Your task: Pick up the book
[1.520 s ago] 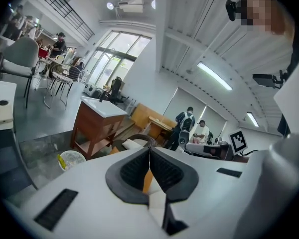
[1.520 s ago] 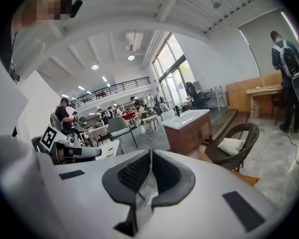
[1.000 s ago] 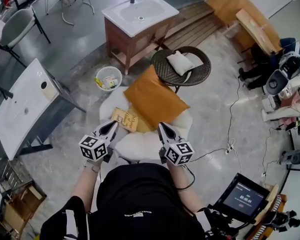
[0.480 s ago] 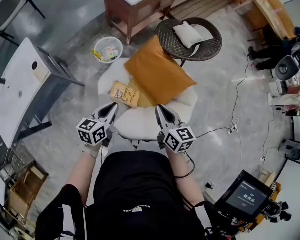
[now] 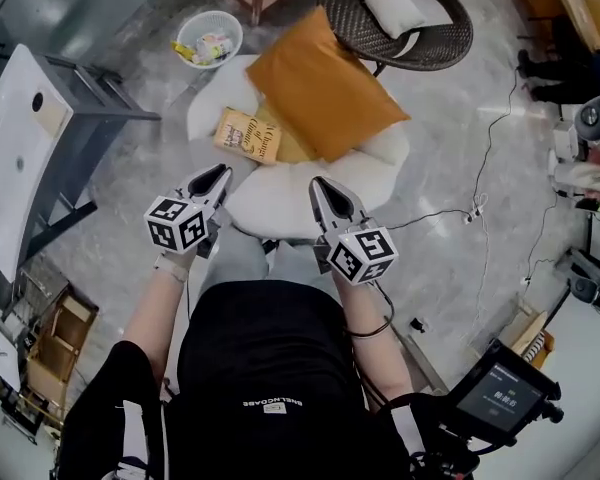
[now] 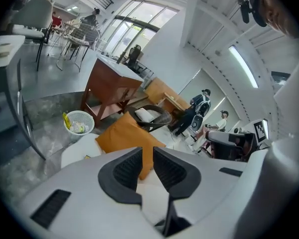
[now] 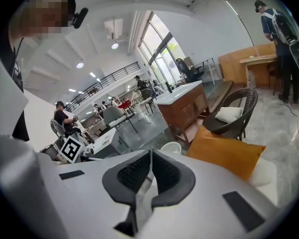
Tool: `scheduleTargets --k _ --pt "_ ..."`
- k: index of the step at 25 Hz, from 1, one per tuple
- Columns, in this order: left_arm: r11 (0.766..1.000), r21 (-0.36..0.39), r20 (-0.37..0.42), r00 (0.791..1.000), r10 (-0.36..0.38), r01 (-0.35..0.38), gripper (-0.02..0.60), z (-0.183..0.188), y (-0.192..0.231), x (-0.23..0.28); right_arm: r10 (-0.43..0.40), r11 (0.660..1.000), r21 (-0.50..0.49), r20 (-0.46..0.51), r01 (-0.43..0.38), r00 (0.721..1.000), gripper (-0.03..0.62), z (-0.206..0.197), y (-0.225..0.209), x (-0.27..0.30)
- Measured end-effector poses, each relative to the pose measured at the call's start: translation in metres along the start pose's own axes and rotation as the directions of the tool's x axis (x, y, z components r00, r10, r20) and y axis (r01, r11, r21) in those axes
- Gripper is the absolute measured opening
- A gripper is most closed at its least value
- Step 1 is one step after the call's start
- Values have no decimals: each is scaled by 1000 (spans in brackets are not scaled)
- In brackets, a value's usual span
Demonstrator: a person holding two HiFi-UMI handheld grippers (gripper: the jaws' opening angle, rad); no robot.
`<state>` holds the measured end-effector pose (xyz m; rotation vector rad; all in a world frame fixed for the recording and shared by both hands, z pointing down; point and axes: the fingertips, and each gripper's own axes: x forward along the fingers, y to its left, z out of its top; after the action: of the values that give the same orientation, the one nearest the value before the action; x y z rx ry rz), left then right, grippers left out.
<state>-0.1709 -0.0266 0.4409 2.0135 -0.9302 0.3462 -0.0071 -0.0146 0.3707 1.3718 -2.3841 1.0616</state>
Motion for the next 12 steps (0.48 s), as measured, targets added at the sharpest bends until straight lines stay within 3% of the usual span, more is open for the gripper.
scheduleTargets --k 12 --pt "993 -101 -110 993 46 -57 135 -51 80 68 -22 997 71 -55 26 998 28 -41 -46 51"
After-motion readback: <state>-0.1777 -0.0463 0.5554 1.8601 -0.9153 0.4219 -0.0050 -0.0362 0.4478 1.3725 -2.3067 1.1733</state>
